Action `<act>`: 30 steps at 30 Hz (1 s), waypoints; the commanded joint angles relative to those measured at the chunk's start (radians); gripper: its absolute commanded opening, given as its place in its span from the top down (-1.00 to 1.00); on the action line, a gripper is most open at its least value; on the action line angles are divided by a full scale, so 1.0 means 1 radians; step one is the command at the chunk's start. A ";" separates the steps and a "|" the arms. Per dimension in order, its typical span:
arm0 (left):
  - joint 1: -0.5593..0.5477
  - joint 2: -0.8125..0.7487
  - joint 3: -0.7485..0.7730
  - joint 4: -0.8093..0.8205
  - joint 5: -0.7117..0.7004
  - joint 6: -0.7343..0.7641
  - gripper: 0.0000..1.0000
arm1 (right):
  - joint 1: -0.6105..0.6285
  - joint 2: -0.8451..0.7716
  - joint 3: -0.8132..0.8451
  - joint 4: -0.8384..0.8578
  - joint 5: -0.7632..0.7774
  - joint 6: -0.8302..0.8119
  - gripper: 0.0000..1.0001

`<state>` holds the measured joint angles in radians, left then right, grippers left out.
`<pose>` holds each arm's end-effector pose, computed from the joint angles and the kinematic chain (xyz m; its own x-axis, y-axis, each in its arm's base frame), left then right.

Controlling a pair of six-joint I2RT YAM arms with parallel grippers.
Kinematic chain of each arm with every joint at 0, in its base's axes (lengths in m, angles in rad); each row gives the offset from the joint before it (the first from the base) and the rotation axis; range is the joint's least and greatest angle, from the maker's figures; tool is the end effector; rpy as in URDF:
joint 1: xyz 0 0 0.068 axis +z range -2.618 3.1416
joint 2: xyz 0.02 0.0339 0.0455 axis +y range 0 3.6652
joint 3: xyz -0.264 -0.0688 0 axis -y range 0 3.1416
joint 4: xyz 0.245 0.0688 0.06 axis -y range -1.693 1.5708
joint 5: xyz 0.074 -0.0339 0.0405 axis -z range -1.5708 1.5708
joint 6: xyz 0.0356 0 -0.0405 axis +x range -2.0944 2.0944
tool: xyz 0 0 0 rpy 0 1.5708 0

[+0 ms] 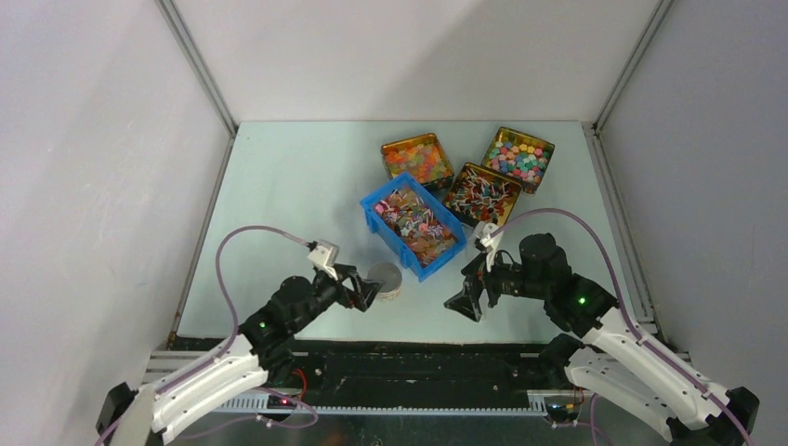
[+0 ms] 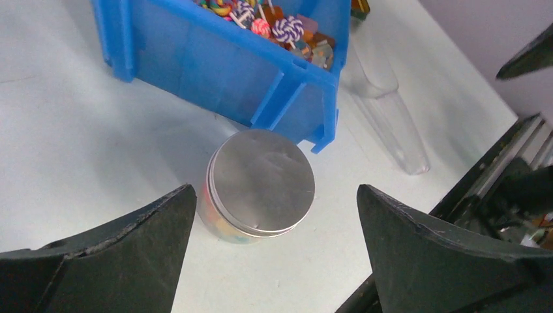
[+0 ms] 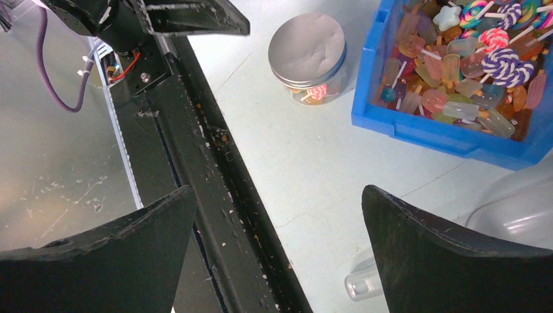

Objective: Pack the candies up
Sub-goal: Place the packing bottle at the center of the board, then reset both arms

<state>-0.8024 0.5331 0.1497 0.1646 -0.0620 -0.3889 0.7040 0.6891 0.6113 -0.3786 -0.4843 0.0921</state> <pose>0.1053 -0.1058 0.1879 -0.3958 -0.1351 -0.9084 0.5680 0.7413 -0.3577 0.1111 0.1161 0.2756 -0.4165 -0.2469 -0.8750 -0.8567 0.4286 0.2869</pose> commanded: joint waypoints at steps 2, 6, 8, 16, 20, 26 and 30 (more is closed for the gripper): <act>0.007 -0.102 0.064 -0.156 -0.105 -0.176 -0.99 | -0.006 -0.004 -0.007 0.041 -0.017 0.018 -1.00; 0.013 -0.052 0.117 -0.137 -0.028 -0.151 -0.99 | -0.008 0.003 -0.007 0.043 -0.023 0.018 -1.00; 0.031 0.012 0.156 -0.139 0.026 -0.139 -0.99 | -0.009 0.008 -0.007 0.041 -0.024 0.013 -1.00; 0.200 0.309 0.287 -0.075 0.304 -0.116 -0.99 | -0.104 0.045 -0.031 0.065 -0.011 0.002 -1.00; 0.295 0.358 0.326 -0.054 0.391 -0.110 -0.99 | -0.259 0.076 -0.044 0.104 -0.074 0.022 -1.00; 0.472 0.314 0.298 -0.029 0.462 -0.132 -0.99 | -0.529 0.126 -0.064 0.170 -0.151 0.064 -1.00; 0.590 0.214 0.254 -0.051 0.460 -0.128 -0.99 | -0.626 0.127 -0.075 0.183 -0.064 0.060 -1.00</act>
<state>-0.3008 0.8471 0.4309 0.0879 0.3519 -0.5159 0.1501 0.8207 0.5446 -0.2680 -0.5823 0.1349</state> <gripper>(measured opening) 0.996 0.997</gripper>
